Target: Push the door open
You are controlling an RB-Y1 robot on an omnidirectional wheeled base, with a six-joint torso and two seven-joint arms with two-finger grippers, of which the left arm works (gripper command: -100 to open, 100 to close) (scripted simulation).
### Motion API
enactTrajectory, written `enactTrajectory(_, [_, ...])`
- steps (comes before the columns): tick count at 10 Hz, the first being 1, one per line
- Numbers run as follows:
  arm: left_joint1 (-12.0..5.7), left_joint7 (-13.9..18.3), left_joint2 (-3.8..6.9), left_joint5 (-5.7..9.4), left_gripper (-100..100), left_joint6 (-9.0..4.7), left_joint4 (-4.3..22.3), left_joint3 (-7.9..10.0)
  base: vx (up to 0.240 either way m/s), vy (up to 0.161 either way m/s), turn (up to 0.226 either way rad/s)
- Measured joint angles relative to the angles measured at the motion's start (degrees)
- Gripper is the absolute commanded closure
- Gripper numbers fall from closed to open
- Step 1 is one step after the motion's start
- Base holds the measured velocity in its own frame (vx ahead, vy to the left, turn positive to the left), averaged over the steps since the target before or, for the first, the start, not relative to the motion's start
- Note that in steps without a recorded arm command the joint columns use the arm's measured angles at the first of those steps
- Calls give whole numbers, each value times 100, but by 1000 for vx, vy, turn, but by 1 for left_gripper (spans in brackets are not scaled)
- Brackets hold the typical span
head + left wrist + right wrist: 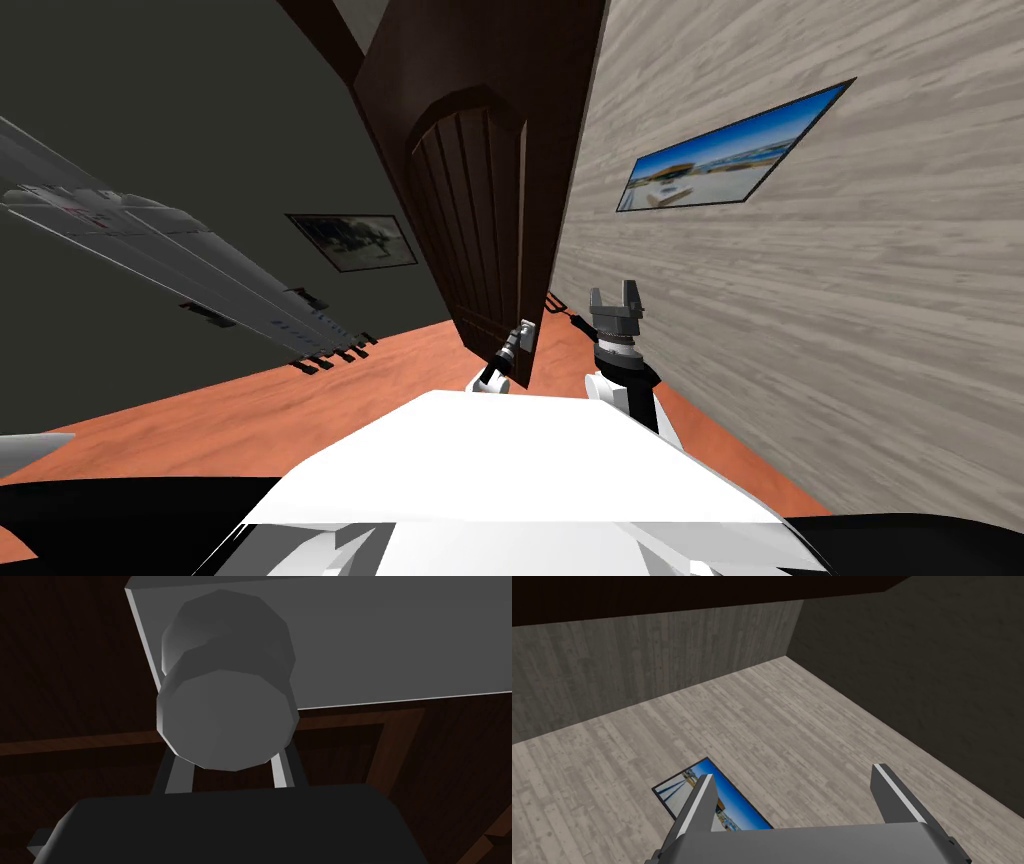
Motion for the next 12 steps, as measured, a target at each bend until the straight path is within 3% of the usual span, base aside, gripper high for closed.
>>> enactTrajectory(3, [209, -258, -145, 172, 100, 37, -213, -195, 113, -154, 226])
enactTrajectory(5, [211, -304, -175, 225, 100, -27, -214, -219, 79, -12, 95])
enactTrajectory(6, [210, -305, -124, 221, -100, -31, -211, -216, 27, 128, 113])
enactTrajectory(8, [262, -356, -15, 208, -100, -63, -174, -345, -95, 142, 53])
enactTrajectory(9, [389, -405, 56, 193, -100, -66, -266, -457, -203, 103, 104])
enactTrajectory(11, [611, -526, 73, 160, -100, -76, -383, -699, -148, 87, 101])
enactTrajectory(12, [705, -587, -1, 141, -100, -86, -406, -822, -158, 83, 90])
